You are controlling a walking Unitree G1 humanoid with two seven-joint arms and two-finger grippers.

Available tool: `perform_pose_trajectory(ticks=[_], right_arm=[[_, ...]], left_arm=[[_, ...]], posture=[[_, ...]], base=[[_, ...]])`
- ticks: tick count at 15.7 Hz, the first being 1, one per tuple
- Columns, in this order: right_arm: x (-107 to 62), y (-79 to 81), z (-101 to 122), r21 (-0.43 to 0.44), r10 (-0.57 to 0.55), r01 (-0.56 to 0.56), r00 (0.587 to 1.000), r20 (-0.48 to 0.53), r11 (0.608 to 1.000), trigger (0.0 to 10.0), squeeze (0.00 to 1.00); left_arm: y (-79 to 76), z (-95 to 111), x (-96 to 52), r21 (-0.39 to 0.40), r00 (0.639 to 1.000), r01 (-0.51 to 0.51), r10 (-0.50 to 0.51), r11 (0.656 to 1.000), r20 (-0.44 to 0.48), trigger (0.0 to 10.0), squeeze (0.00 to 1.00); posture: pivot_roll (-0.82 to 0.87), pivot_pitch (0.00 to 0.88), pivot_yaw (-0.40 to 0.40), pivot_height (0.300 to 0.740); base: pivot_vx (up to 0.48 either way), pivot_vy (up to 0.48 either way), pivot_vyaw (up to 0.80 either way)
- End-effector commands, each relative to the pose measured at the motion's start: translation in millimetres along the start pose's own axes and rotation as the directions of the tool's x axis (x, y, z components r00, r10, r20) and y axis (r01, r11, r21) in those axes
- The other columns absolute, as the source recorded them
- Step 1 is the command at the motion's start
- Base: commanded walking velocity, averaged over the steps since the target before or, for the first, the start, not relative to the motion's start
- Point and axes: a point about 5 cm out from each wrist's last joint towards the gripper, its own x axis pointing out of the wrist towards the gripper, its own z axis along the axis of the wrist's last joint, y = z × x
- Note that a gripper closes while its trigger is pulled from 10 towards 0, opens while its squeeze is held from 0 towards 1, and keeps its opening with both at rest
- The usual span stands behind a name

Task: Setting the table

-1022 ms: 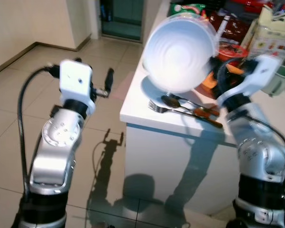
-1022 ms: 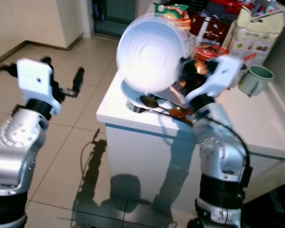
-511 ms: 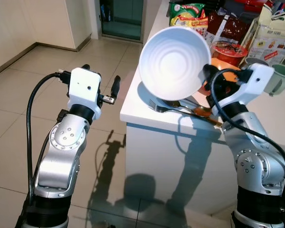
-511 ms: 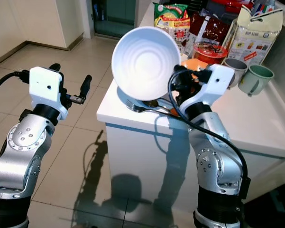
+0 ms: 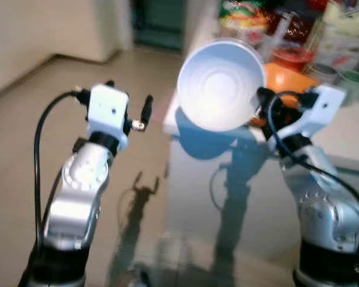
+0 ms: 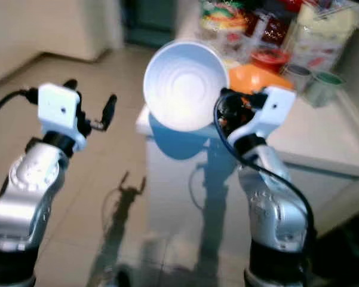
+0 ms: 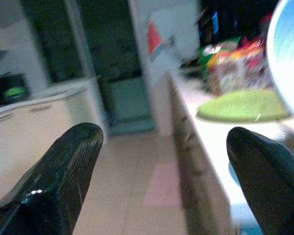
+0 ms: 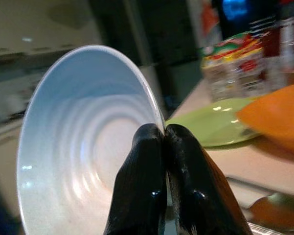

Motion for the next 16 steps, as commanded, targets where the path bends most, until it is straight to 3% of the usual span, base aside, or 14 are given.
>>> perform_pose_trajectory(ticks=[1,3,6,9,16], right_arm=[[-3.3,-1.7,6,0.015,-0.011,0.011,1.000,0.023,1.000,10.0,0.00],[-4.0,-1.8,5,0.021,-0.014,0.014,1.000,0.018,1.000,10.0,0.00],[-5.9,-3.9,3,0.017,-0.031,0.031,1.000,0.003,0.999,10.0,0.00],[-6.7,-8.5,-5,-0.096,-0.053,0.049,0.997,-0.047,0.994,10.0,0.00],[-8.4,-16.5,-19,-0.185,-0.081,0.066,0.994,-0.077,0.980,10.0,0.00]], left_arm=[[-3.5,3,1.7,0.005,1.000,0.021,-0.021,1.000,0.010,10.0,0.00],[-3.6,3,1.6,0.000,1.000,0.020,-0.020,1.000,0.007,10.0,0.00],[-0.6,-1,1.2,-0.079,1.000,-0.027,0.027,0.997,0.003,10.0,0.00],[3.3,-12,0.1,-0.109,0.996,-0.088,0.085,0.990,-0.039,10.0,0.00],[-0.3,-20,1.3,-0.063,0.994,-0.092,0.088,0.994,-0.064,10.0,0.00]], posture=[[0.00,0.000,-0.039,0.740],[0.00,0.000,-0.039,0.740],[-0.01,0.000,-0.036,0.740],[-0.01,0.000,-0.032,0.740],[-0.01,0.000,-0.032,0.740]], base=[[-0.322,0.000,-0.46],[-0.150,0.000,-0.53],[0.000,0.000,-0.59],[0.000,0.000,0.00],[0.000,-0.445,0.00]])
